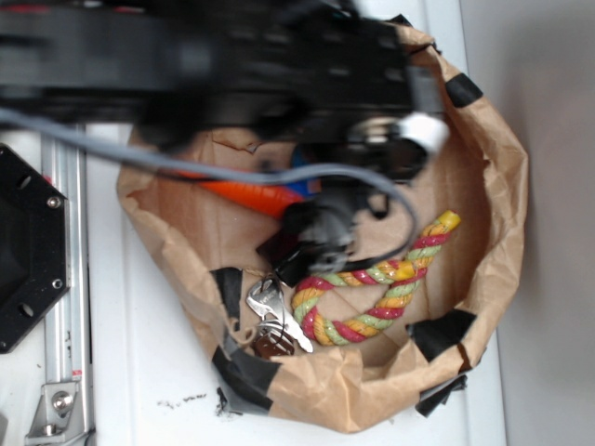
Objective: Grab the yellow duck.
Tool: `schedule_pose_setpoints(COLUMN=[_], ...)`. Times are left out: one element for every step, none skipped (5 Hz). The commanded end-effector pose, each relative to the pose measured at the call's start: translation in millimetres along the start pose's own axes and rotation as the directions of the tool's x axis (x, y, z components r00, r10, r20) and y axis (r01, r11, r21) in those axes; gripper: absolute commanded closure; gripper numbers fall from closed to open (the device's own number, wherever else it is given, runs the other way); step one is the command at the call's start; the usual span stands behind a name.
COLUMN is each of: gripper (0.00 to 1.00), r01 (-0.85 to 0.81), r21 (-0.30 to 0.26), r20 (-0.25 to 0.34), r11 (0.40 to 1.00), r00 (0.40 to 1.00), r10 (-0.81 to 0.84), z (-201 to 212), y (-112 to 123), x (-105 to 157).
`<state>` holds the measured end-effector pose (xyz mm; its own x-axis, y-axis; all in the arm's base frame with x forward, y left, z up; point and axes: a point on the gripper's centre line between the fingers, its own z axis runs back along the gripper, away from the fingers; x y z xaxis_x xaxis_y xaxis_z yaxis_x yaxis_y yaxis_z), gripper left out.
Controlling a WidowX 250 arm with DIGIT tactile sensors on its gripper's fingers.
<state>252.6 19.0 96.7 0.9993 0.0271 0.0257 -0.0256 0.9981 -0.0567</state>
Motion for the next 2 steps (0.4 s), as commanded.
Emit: schedule_pose_setpoints(gripper=[1.00, 1.00], r01=[-0.046, -0.060], r21=[0.026, 0.039], r20=[0.104, 0.095], r11=[0.999, 0.997], r00=[0.994, 0.994], r10=[0.043, 0.056], z=[45.8, 46.3], y=[-19.0, -12.8], x=[-2.0, -0.8])
